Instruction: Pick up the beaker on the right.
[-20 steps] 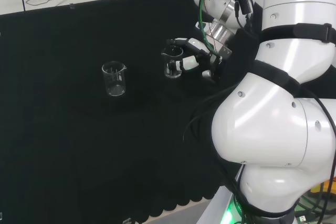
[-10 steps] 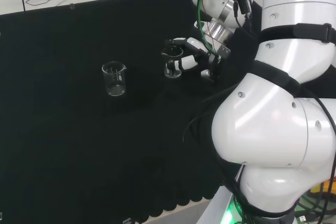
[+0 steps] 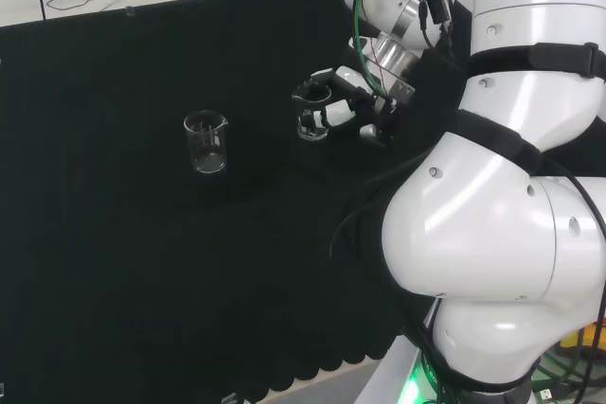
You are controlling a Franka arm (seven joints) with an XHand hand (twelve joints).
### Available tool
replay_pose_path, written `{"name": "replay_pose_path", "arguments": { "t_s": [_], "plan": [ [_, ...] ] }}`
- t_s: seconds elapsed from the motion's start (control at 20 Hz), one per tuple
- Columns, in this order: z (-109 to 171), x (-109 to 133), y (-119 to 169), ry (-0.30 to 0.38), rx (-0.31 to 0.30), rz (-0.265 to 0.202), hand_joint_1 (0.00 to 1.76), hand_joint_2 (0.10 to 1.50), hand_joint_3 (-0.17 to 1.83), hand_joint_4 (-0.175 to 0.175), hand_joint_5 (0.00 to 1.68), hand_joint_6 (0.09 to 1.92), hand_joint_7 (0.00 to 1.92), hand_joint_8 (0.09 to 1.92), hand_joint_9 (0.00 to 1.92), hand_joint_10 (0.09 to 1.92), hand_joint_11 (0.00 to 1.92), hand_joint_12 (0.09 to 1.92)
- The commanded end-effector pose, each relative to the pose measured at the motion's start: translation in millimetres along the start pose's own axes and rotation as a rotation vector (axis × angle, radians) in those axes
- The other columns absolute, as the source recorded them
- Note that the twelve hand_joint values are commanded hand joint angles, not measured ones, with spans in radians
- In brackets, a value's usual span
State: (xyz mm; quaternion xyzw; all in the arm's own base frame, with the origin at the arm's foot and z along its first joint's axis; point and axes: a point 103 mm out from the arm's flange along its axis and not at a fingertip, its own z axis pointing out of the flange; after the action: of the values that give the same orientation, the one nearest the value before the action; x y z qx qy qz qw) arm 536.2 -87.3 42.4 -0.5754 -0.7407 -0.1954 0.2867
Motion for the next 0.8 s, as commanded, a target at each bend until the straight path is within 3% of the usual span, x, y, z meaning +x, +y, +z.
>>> {"name": "replay_pose_path", "arguments": {
  "t_s": [0.05,0.15,0.25,0.35,0.5,0.8],
  "plan": [
    [6.7,10.1,9.8,-0.020,-0.035,0.012,1.08,0.77,0.46,0.092,1.02,0.85,0.59,0.68,0.63,0.58,0.23,1.34],
    [8.3,10.8,10.3,-0.014,-0.035,0.008,1.08,0.89,0.30,0.127,1.09,0.83,0.62,0.68,0.66,0.57,0.27,1.33],
    [9.4,11.7,11.1,-0.003,-0.036,0.003,1.09,0.81,0.31,0.052,0.97,0.86,0.63,0.66,0.68,0.55,0.29,1.31],
    [6.8,10.0,9.8,0.013,-0.040,-0.001,1.08,0.68,0.49,0.010,0.87,0.92,0.61,0.66,0.68,0.53,0.30,1.31],
    [7.3,10.8,10.2,0.021,-0.036,-0.005,1.07,0.58,0.63,-0.010,0.78,0.94,0.57,0.67,0.66,0.53,0.29,1.31],
    [9.6,12.6,11.9,0.034,-0.029,-0.007,1.04,0.54,0.66,-0.023,0.63,0.93,0.52,0.68,0.62,0.55,0.27,1.32]
  ]
}}
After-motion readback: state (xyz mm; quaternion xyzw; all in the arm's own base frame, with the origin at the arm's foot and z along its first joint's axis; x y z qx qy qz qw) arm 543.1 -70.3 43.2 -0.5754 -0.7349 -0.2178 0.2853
